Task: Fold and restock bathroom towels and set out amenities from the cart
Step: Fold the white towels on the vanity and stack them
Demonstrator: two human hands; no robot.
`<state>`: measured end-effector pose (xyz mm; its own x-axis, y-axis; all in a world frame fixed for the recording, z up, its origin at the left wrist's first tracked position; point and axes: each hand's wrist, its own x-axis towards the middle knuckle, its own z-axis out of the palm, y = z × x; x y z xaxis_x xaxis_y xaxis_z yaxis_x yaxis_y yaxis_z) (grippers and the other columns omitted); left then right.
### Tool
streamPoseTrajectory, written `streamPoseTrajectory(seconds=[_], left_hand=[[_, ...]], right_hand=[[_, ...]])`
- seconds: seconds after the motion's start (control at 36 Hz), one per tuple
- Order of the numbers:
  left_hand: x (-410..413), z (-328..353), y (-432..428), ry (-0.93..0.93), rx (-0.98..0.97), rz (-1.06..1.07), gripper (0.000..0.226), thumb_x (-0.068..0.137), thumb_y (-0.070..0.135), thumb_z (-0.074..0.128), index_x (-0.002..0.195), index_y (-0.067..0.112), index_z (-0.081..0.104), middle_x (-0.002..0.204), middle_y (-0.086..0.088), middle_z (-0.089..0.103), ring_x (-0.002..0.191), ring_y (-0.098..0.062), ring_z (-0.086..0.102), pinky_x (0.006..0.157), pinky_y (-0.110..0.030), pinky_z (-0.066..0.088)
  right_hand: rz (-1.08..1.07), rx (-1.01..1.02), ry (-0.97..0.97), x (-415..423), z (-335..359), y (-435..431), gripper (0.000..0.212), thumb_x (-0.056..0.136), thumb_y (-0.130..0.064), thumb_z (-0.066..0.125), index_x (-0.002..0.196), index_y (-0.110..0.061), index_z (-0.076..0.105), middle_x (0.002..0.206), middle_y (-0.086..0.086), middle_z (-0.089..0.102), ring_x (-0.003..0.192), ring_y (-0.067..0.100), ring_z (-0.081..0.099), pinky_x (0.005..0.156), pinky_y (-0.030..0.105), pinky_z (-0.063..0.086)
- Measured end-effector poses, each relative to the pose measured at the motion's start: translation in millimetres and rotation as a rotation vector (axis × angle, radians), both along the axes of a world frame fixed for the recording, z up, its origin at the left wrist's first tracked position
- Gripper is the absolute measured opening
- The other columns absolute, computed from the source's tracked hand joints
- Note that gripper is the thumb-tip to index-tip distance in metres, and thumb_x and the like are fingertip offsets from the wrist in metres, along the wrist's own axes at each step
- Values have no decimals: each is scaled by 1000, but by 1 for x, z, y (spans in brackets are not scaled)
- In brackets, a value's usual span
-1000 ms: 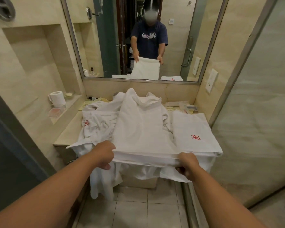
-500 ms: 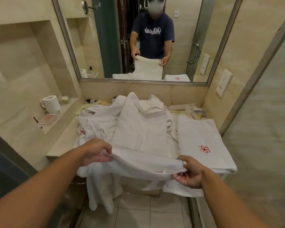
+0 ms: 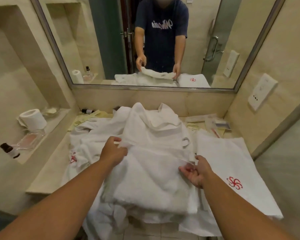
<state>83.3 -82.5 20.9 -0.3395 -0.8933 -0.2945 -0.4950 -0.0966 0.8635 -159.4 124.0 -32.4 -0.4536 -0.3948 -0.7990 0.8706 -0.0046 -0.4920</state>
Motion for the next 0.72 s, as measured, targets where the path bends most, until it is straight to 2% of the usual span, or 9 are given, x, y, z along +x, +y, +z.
streamPoseTrajectory(seconds=[0.06,0.14,0.22,0.28,0.39,0.53,0.58,0.67,0.72], left_hand=[[-9,-18,-12,-55,-68,-110,59,81,8,74,132,27,50,130,-3,59,104,-21,61,76,-29,51],[-15,-49,-22,-334,-298,-299,67,78,18,75,139,27,48,146,-4,43,124,-23,46,96,-29,41],[-17,-67,-25,-535,-374,-333,71,85,46,73,145,31,38,147,-3,41,133,-29,43,105,-44,40],[-20,-73,-29,-508,-365,-322,71,91,50,68,148,27,32,144,-7,46,131,-31,47,102,-45,45],[-22,-76,-39,-403,-345,-230,70,95,41,67,151,22,29,145,-9,51,130,-34,52,102,-48,48],[-7,-75,-31,-508,-302,-139,64,97,60,50,140,16,33,129,-12,63,112,-34,65,85,-41,52],[-1,-73,-23,-571,-235,-156,69,95,67,47,138,14,35,128,-12,65,111,-34,65,85,-39,52],[7,-69,-11,-603,-91,-201,85,89,73,54,146,12,38,142,-9,56,124,-32,59,87,-36,46],[9,-62,0,-521,31,-216,87,84,67,66,149,14,40,145,-8,54,126,-31,56,88,-34,43]], right_hand=[[12,103,111,0,-12,-12,36,101,-33,60,121,-4,55,92,17,58,72,29,58,70,46,64],[198,417,499,10,-38,-20,46,86,-32,71,120,-2,60,89,12,65,70,26,63,65,36,55],[622,683,809,21,-57,-23,93,57,-63,70,141,-32,45,132,4,59,118,28,60,102,44,51],[804,830,916,23,-67,-28,101,58,-75,66,147,-38,36,145,4,48,136,31,47,111,47,43],[690,802,879,29,-70,-41,90,81,-61,73,150,-23,31,148,15,47,133,36,50,108,49,45],[655,778,827,30,-68,-36,96,82,-61,74,151,-10,30,145,13,54,129,34,56,103,40,47],[690,756,778,27,-67,-27,96,81,-58,77,148,-7,32,144,11,54,129,31,57,98,35,46],[757,682,688,23,-60,-13,96,78,-47,85,146,-4,33,144,11,53,129,30,55,99,34,46],[794,607,600,23,-55,-3,97,75,-40,89,147,-4,34,143,13,52,122,30,56,95,35,48]])
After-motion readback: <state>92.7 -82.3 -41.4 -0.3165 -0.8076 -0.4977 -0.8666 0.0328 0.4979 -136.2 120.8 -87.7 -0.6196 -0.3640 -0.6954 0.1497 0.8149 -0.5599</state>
